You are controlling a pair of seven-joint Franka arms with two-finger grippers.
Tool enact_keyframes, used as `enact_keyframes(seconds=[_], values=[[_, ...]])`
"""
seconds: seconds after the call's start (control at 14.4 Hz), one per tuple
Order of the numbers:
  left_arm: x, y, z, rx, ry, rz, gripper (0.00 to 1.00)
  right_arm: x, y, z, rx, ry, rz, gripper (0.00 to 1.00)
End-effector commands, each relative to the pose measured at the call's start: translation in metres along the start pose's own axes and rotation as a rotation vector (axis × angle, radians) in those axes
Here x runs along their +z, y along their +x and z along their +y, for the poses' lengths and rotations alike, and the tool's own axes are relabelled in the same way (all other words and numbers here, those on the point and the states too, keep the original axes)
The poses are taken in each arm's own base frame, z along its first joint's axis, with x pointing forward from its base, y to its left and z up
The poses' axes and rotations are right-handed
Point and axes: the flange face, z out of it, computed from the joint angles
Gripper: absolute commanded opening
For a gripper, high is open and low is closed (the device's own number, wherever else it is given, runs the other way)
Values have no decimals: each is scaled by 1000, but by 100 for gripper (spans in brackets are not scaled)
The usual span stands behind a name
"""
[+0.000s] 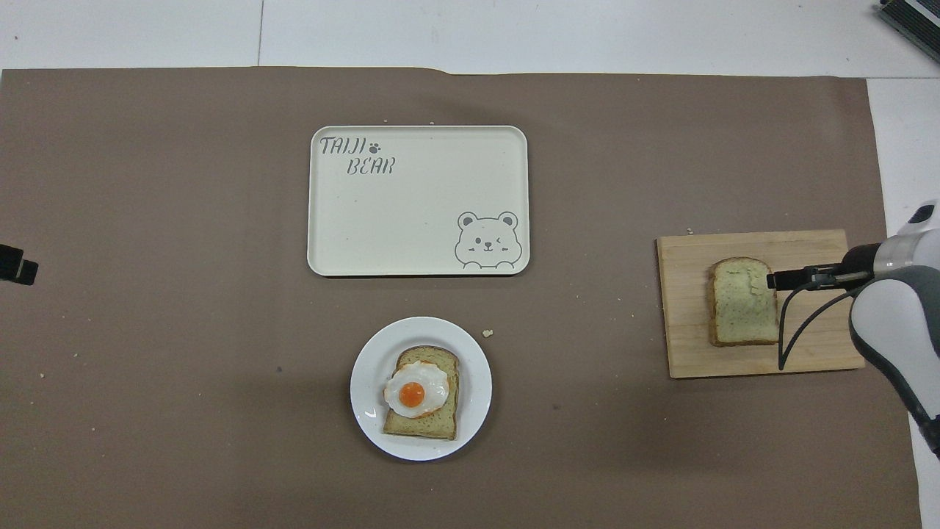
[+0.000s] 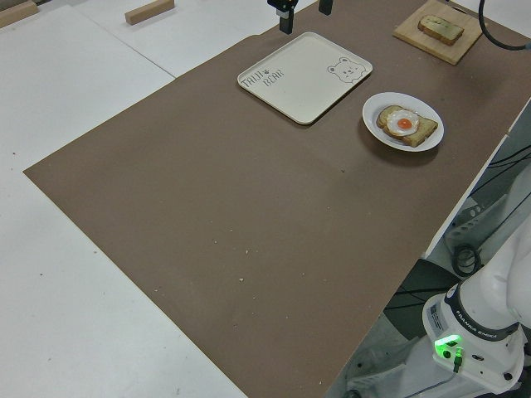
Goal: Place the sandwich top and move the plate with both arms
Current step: 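Reach the right gripper to the bread slice on the wooden board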
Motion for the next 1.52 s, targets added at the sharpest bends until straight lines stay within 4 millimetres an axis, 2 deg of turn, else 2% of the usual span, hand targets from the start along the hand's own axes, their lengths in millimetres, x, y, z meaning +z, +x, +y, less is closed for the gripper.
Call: enact_keyframes(seconds=[0.0,0.42,0.62,0.69,0.83,0.9,1.11,1.45], values=[[-3,-5,-2,-1,7,-10,100,8,-8,0,5,17,10,96],[-3,-5,-2,-1,7,-10,100,58,-21,20,36,16,-27,79],[-3,-5,-2,-1,7,-10,100,73,-23,25,48,23,-49,69],[-3,-5,-2,-1,7,-10,100,73,-23,25,48,23,-50,58],[-3,-5,-2,-1,7,-10,100,76,-23,24,51,27,-58,4],[-3,-5,-2,-1,7,-10,100,76,-22,24,59,29,-63,0],[-3,-5,-2,-1,7,-10,100,68,-18,25,52,39,-74,0],[-4,-5,-2,-1,8,-8,100,25,0,19,32,75,-107,0]])
